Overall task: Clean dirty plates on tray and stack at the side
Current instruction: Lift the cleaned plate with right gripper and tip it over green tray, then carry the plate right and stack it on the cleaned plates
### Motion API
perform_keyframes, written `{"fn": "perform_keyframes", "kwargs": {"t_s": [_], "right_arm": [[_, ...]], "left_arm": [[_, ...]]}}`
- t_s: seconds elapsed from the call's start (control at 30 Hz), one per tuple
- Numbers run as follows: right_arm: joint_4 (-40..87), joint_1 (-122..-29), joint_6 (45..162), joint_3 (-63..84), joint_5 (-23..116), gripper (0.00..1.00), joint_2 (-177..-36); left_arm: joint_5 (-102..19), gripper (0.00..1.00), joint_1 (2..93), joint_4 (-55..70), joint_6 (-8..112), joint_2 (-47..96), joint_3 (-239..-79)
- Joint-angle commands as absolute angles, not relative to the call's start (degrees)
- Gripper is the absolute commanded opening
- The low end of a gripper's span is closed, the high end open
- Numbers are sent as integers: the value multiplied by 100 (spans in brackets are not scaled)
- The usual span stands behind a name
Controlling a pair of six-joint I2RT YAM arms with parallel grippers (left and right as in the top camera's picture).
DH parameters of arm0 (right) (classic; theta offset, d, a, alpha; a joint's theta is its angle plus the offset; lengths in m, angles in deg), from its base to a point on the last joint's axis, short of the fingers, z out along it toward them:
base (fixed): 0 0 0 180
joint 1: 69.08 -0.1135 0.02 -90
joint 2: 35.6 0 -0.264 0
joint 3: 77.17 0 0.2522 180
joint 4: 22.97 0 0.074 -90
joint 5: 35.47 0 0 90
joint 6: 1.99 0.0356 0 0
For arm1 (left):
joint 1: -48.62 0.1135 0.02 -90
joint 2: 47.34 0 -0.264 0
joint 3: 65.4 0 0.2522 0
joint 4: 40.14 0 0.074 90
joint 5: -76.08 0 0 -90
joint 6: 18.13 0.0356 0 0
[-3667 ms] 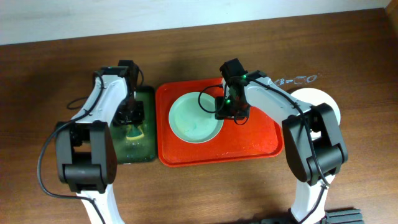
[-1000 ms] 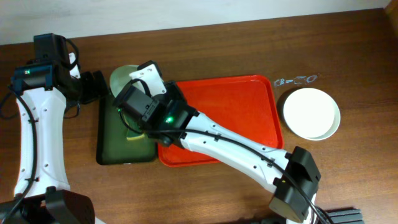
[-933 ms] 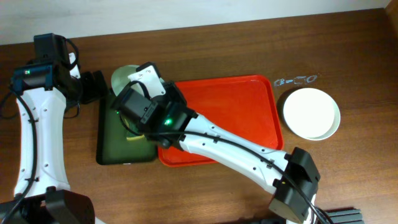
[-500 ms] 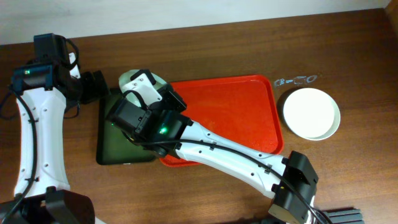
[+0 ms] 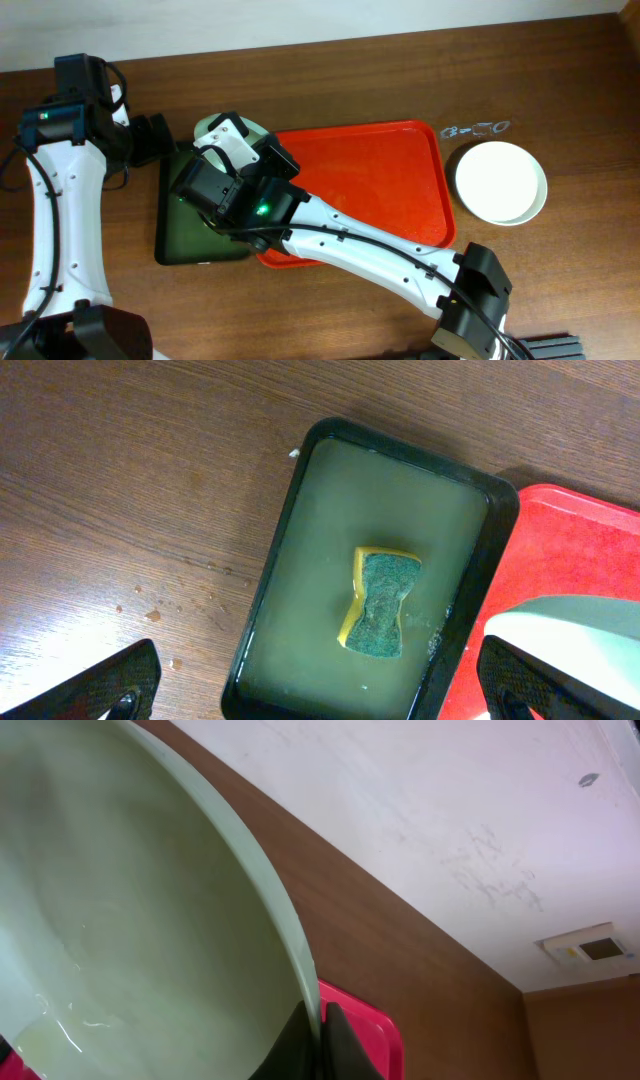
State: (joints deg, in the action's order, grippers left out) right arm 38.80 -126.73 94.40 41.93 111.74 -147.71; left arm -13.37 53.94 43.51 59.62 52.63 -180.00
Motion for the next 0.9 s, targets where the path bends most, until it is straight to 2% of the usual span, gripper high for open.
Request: {"fn": "perform_keyframes", "kwargs": {"t_s": [0.0, 0.6, 0.73, 0.87], "right_arm": [[3884, -12686, 9462, 4331, 11373, 4, -14603], [3960, -12669, 9471, 4331, 11367, 4, -14603], [3967, -12527, 9952, 4331, 11255, 4, -14603], [4011, -12249, 10290, 4331, 10055, 4, -14603]], "left_arm": [[-1400, 99, 5403, 4353, 5949, 5271, -18015], [-1400, 99, 5403, 4353, 5951, 5271, -18015], [-1400, 99, 5403, 4353, 5951, 5271, -18015], [-1400, 99, 5403, 4353, 5949, 5271, -18015]]}}
